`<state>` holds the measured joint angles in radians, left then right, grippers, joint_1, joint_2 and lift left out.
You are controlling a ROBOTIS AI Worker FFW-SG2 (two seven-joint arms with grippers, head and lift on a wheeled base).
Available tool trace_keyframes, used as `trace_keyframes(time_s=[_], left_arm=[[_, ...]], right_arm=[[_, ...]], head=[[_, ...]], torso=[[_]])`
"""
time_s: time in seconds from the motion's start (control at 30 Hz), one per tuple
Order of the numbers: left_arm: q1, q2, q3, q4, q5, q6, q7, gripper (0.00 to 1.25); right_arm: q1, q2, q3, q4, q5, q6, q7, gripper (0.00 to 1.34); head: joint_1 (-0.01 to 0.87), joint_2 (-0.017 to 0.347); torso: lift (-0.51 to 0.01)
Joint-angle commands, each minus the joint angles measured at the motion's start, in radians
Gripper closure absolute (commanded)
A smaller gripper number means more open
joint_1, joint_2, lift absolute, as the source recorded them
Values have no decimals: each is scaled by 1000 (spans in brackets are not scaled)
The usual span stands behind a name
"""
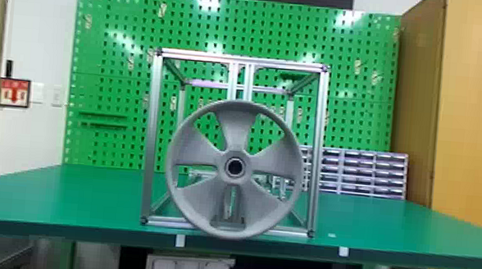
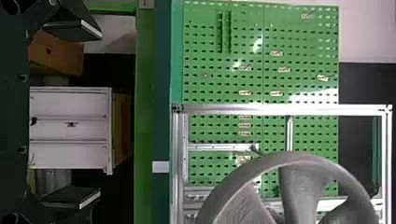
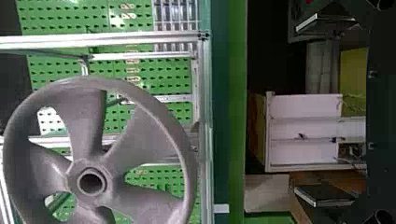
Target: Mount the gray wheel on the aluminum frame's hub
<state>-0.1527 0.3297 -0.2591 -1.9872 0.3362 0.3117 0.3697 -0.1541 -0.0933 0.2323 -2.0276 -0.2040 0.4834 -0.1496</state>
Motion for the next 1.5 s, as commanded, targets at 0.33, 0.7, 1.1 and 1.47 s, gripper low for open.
trace_keyframes(time_s=[0.33, 0.7, 1.1, 1.47], left_arm=[[-7, 0, -63, -4, -183, -17, -89, 113], [1, -20, -23, 11, -77, -13, -123, 114], [44, -69, 87, 7, -86, 10, -255, 114], [62, -75, 115, 18, -121, -11, -256, 114]], right_arm=[[25, 32, -67, 4, -117, 37, -2, 107], [2, 23, -85, -43, -69, 210, -2, 107], [80, 61, -91, -68, 74, 58, -1, 104], [84, 70, -99, -62, 130, 50, -2, 107]], head=[[-5, 6], [-5, 6], [-5, 6], [-5, 6]], torso=[[-499], [-499], [-499], [-499]])
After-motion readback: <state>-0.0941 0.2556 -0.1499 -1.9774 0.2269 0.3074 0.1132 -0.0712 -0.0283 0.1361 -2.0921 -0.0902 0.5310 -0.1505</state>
